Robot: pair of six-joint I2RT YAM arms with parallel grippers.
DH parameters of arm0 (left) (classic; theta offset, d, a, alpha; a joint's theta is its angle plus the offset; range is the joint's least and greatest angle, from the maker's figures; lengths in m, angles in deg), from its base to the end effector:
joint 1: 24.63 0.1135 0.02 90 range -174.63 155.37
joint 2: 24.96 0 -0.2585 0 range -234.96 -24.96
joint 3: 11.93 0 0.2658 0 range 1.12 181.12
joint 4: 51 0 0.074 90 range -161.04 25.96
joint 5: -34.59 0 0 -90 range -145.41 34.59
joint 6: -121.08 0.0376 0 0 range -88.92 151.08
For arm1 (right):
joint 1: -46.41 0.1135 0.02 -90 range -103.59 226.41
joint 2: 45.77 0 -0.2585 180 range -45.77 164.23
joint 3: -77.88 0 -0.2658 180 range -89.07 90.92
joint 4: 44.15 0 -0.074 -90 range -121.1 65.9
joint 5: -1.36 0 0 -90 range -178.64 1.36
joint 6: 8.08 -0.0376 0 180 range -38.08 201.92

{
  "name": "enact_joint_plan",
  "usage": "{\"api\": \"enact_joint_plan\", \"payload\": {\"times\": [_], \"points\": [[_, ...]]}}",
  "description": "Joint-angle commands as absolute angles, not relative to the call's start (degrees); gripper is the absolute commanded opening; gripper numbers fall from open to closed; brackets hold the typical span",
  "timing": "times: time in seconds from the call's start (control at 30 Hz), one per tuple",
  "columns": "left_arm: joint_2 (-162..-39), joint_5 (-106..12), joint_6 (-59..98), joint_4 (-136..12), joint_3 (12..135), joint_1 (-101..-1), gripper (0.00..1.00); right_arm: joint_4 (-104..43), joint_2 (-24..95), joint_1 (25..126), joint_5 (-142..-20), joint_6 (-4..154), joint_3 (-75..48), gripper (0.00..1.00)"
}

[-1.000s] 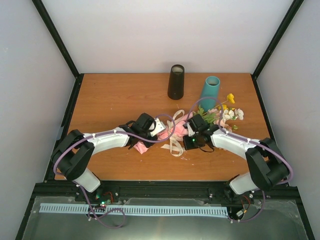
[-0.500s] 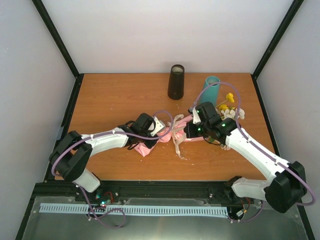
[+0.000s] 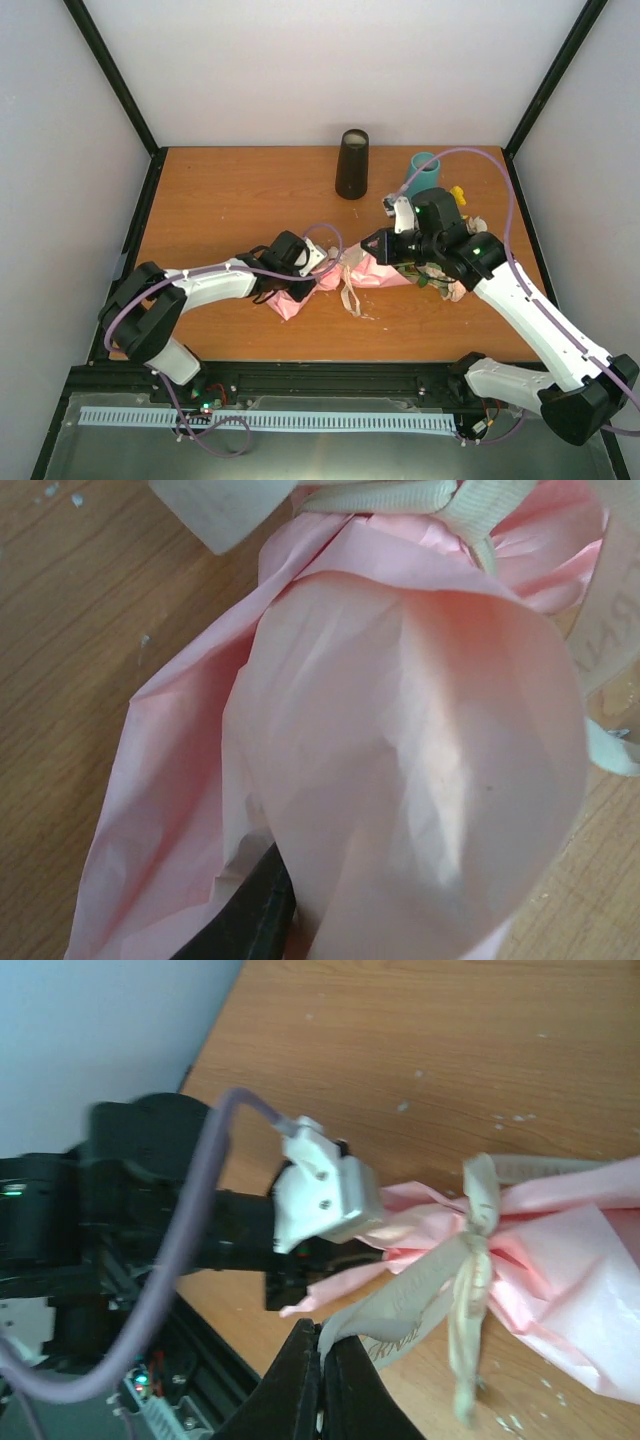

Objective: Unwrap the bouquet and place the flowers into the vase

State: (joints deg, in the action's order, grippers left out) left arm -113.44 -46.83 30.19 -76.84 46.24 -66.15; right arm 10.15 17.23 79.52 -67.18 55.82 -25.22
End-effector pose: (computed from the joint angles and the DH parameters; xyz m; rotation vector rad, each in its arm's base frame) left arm 0.2243 -0.2061 0.1454 0.9600 2.4219 -0.4688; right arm 0.1966 0.1446 0.3370 -0.3561 2.3804 0.9424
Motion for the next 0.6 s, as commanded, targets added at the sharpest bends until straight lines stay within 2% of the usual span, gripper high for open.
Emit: {"api": "enact_joint_plan", "payload": {"times": [0.0, 0.13, 0.37, 0.5, 0.57], "points": [[-115.5, -46.9, 28.2, -76.7, 48.0, -65.9, 0.17, 9.6, 15.5, 79.5, -61.6, 54.5, -22.8, 0.03], [-114.8, -47.4, 28.4, -77.6, 48.9, -65.9, 0.22, 10.7, 15.0, 79.5, -64.0, 54.3, -24.7, 0.03], [-108.2, -44.1, 28.7, -81.5, 50.9, -65.9, 0.62, 13.3, 14.5, 79.5, -69.6, 52.0, -29.6, 0.03], [-105.8, -40.6, 28.3, -83.4, 53.6, -65.9, 0.76, 13.5, 13.4, 79.5, -70.1, 51.9, -31.5, 0.03], [-106.3, -39.8, 28.0, -83.6, 54.9, -65.9, 0.80, 13.8, 13.3, 79.5, -70.0, 52.0, -31.8, 0.03]]}}
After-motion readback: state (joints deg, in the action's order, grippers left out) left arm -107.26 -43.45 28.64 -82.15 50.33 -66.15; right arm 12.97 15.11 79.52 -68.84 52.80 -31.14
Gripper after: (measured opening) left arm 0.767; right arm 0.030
